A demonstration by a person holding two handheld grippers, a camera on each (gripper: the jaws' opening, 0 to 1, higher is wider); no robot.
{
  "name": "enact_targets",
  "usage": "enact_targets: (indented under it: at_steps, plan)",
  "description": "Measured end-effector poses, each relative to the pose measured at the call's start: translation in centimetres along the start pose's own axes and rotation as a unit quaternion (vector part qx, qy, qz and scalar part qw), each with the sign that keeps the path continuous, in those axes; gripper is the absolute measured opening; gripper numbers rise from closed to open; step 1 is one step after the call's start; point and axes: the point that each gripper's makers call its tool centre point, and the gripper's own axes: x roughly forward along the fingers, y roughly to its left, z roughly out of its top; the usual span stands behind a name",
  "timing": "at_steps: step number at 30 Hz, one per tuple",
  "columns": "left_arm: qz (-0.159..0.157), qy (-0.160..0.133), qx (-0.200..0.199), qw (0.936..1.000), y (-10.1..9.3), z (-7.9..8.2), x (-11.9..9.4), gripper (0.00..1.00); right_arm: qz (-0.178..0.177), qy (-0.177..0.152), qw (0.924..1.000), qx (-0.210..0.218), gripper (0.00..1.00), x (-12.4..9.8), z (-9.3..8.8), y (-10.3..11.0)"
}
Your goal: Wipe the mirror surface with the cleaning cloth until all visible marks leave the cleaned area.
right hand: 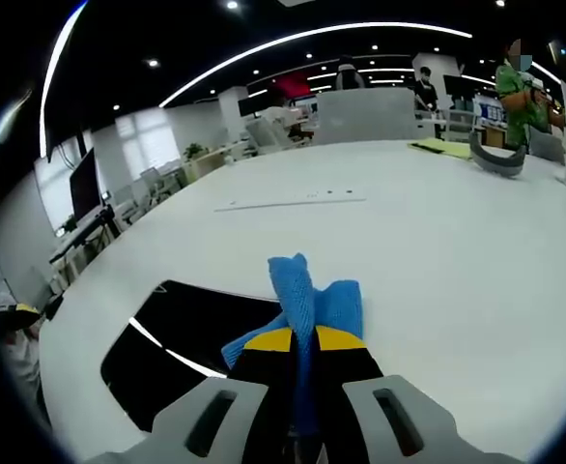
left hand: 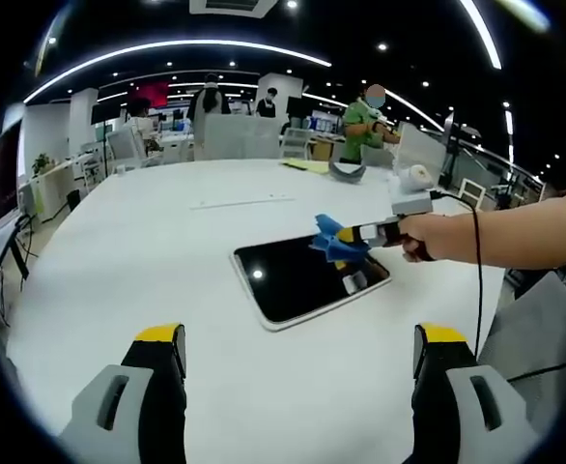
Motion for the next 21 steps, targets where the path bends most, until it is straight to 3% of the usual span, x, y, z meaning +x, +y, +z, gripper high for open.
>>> enact_targets:
  at_steps: [10, 21]
  plan:
    - [-0.001, -0.004, 0.001, 1.0, -0.3, 0.1, -0.1, 0.99, 0.002, 0.001, 1.0, 0.001, 0.02, -1.3, -0.6, 0.5]
    - [0.002, -0.011, 0.002, 0.9999, -0.3, 0.4, -0.6, 0.99, 0.001, 0.001, 1.0, 0.002, 0.02, 0.9, -0.3, -1.8]
